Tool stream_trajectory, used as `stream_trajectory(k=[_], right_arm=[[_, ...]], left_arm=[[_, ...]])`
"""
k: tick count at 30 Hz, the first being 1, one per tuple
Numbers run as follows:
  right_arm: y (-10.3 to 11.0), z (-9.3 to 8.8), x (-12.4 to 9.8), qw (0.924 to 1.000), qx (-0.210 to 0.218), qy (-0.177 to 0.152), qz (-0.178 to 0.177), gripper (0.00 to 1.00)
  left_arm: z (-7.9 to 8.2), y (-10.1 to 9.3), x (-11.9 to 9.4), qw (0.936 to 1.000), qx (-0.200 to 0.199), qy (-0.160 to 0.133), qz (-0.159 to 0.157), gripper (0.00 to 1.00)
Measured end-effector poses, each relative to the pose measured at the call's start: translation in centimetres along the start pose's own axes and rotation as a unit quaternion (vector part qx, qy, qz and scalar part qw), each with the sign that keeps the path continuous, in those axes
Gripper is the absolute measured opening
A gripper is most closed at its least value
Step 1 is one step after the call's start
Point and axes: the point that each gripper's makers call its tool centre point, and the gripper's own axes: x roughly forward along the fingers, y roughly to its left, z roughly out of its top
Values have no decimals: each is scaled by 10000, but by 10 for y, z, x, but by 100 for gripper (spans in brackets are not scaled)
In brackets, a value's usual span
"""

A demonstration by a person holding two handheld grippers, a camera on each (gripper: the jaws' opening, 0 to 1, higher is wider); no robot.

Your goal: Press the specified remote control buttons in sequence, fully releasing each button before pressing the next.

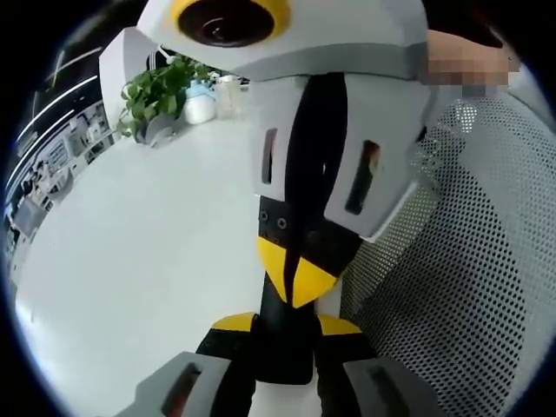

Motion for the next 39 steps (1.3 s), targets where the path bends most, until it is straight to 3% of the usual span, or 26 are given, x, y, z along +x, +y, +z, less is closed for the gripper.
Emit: stream_trajectory(k=[5, 12, 19, 22, 31, 35, 37, 39], right_arm=[[3, 3, 2, 9999, -115, -110, 54, 0], [1, 4, 1, 9984, 531, -72, 197, 0], [0, 0, -1, 9981, 595, 37, 173, 0], [-7, -4, -8, 9964, 838, 11, 117, 0], [-34, 18, -52, 9771, 1773, -1157, -194, 0], [-38, 37, -86, 9523, 2179, -2125, -212, 0], [-41, 42, -102, 9441, 2147, -2467, -403, 0], [-46, 41, -115, 9408, 2071, -2601, -665, 0]], left_arm=[[0, 0, 0, 10000, 8, 8, 0, 25], [1, 0, 0, 10000, 18, 8, -1, 25], [1, 0, 0, 10000, 32, 37, -7, 25], [1, 0, 0, 10000, 57, 66, -16, 25], [1, 0, 0, 9999, 81, 89, -25, 25], [1, 0, 0, 9999, 90, 108, -29, 25], [1, 0, 0, 9999, 90, 121, -28, 25], [1, 0, 0, 9999, 90, 123, -26, 25]])
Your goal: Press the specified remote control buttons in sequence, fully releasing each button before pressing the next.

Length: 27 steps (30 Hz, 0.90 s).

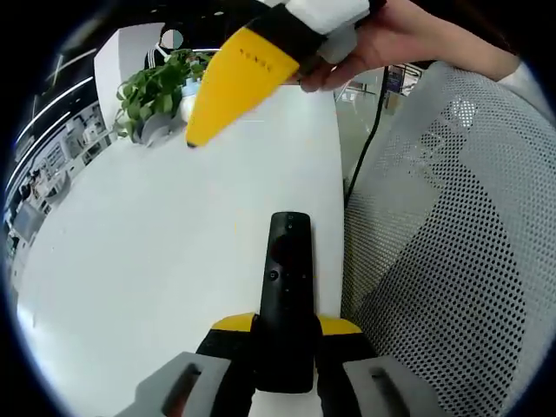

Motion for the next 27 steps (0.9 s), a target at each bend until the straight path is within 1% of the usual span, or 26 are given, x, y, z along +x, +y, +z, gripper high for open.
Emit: stream_trajectory(k=[2, 4, 5, 6, 7, 8, 10, 13, 14, 16, 17, 18, 20, 21, 22, 23, 24, 25, 27], right_arm=[[-6, 7, -13, 9994, -110, -215, -245, 0], [-15, 15, -33, 9969, -182, -528, -560, 0], [-16, 15, -37, 9963, -197, -578, -613, 0], [-20, 18, -48, 9941, -222, -725, -770, 0], [-21, 21, -59, 9920, -247, -911, -838, 0], [-19, 23, -66, 9907, -265, -1045, -825, 0], [-19, 28, -83, 9867, -6, -1382, -857, 0], [-14, 35, -100, 9797, 143, -1767, -935, 0], [-16, 38, -106, 9761, 150, -1914, -1020, 3], [-16, 40, -112, 9715, 79, -2050, -1188, 8], [-17, 41, -115, 9685, 21, -2129, -1292, 11], [-18, 43, -121, 9620, -134, -2268, -1514, 15], [-20, 43, -124, 9575, -137, -2368, -1639, 25], [-20, 41, -124, 9570, -88, -2405, -1619, 32], [-20, 39, -123, 9574, -53, -2409, -1594, 43], [-21, 38, -123, 9560, -50, -2429, -1647, 51], [-27, 41, -129, 9469, -253, -2585, -1896, 56], [-28, 43, -133, 9425, -381, -2655, -1994, 61], [-30, 44, -139, 9350, -393, -2793, -2150, 69]], left_arm=[[0, 0, 0, 10000, -3, -3, 1, 25], [0, 0, 0, 10000, -2, 0, 2, 25], [0, 0, 0, 10000, -1, 0, 3, 25], [0, 0, 1, 10000, -1, 1, 3, 25], [0, 0, 1, 10000, 0, 3, 3, 25], [0, 0, 1, 10000, 1, 4, 3, 25], [0, 0, 1, 10000, -2, 4, 4, 25], [0, 0, 1, 10000, -10, -2, 5, 25], [0, 0, 1, 10000, -11, -3, 6, 25], [0, 0, 1, 10000, -20, -14, 9, 25], [0, 0, 1, 10000, -26, -22, 11, 25], [0, 1, 1, 10000, -29, -28, 13, 25], [0, 0, 1, 10000, -33, -32, 16, 25], [0, 0, 1, 10000, -35, -34, 17, 25], [0, 0, 1, 10000, -38, -35, 18, 25], [0, 0, 1, 10000, -40, -37, 20, 25], [0, 0, 1, 10000, -44, -41, 23, 25], [0, 0, 1, 10000, -47, -43, 25, 25], [0, 0, 1, 10000, -53, -51, 30, 25]])
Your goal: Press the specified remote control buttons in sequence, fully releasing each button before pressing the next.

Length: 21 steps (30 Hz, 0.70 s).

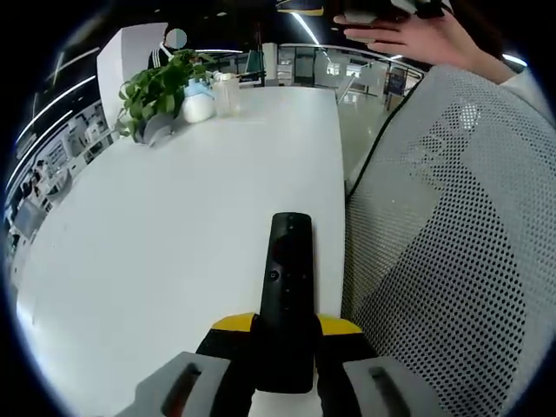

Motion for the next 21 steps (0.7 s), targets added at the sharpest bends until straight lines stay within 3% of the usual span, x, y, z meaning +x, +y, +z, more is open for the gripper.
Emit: stream_trajectory(k=[6, 8, 9, 10, 14, 21], right_arm=[[1, 3, -4, 9988, 139, -175, -432, 91], [4, 6, -2, 9983, -86, -320, -482, 100], [2, 8, 0, 9956, -602, -386, -613, 100], [3, 7, 1, 9954, -676, -345, -588, 100], [6, -2, 7, 9973, -575, -187, -424, 100], [-8, -8, 3, 9936, -729, -5, -864, 100]], left_arm=[[0, 0, 0, 10000, -15, -14, 10, 25], [0, 0, 0, 10000, -17, -20, 13, 25], [0, 0, 0, 10000, -21, -26, 14, 25], [0, 0, 0, 10000, -19, -31, 15, 25], [1, 0, 1, 9999, -49, -95, 35, 25], [2, 0, 1, 9999, -50, -128, 45, 25]])
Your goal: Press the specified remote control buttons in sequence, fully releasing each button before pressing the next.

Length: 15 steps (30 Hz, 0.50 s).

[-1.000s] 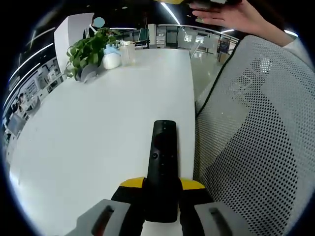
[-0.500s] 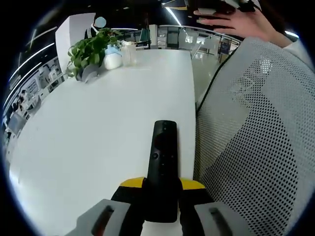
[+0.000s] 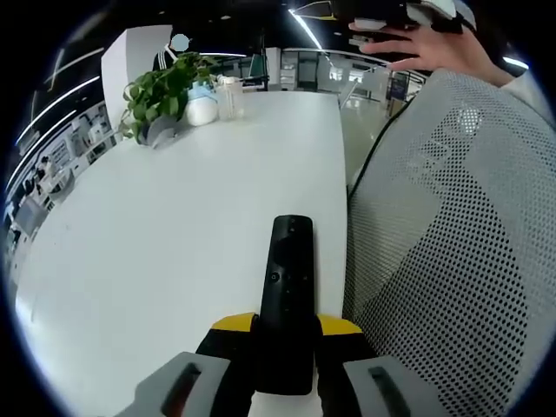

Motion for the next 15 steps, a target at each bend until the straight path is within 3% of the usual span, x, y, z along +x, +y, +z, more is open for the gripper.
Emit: stream_trajectory(k=[3, 5, 12, 15], right_arm=[[-12, -3, -3, 9994, -35, 67, -333, 100], [-25, -13, -5, 9971, -60, 365, -669, 95], [-35, -24, -9, 9940, 70, 654, -875, 85], [-36, -23, -10, 9937, 59, 633, -919, 85]], left_arm=[[0, 0, 0, 10000, -11, 2, 6, 25], [0, 0, 0, 10000, 14, 12, -2, 25], [0, 0, 0, 10000, -27, 50, 10, 25], [0, 1, 0, 10000, -18, 64, 8, 24]])
